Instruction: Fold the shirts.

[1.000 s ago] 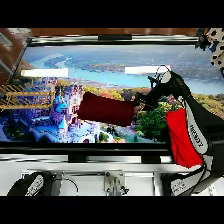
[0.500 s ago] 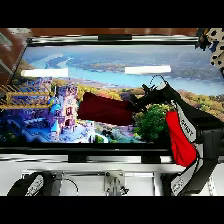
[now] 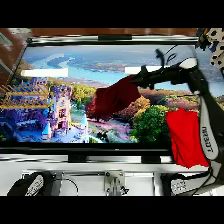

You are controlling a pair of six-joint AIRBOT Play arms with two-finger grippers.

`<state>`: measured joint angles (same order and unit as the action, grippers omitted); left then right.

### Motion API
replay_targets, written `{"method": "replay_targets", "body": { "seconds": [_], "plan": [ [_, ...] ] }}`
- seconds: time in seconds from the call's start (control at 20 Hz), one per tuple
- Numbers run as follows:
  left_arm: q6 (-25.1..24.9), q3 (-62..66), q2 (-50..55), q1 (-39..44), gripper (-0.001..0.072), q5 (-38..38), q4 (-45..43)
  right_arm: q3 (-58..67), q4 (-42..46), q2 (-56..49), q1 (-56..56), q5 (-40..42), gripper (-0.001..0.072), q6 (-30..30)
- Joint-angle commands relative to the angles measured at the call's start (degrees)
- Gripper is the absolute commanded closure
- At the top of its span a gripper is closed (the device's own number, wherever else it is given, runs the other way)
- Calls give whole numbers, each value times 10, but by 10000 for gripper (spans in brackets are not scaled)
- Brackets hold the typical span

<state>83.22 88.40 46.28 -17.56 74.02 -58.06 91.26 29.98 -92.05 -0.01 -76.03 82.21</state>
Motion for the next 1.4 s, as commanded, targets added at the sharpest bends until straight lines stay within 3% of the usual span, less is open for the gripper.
{"method": "replay_targets", "body": {
  "seconds": [0.0, 0.35, 0.8, 1.0, 1.2, 1.35],
  "plan": [
    [0, 0, 1, 0, 677, 0, 0, 48, 44, 92, -54, -37, 641, 92],
    [-10, 0, -1, 0, 678, 9, 0, 50, 101, 187, -179, -86, 640, 172],
    [-17, 0, -13, 0, 677, 31, 0, 50, 156, 190, -311, -106, 640, 199],
    [-18, 0, -13, 0, 677, 31, 0, 50, 162, 190, -349, -198, 640, 200],
    [-18, 0, -14, 0, 678, 31, 0, 50, 306, 193, -360, -278, 641, 201],
    [-30, 0, -16, 0, 678, 31, 0, 50, 323, 197, -360, -244, 641, 228]
  ]
}}
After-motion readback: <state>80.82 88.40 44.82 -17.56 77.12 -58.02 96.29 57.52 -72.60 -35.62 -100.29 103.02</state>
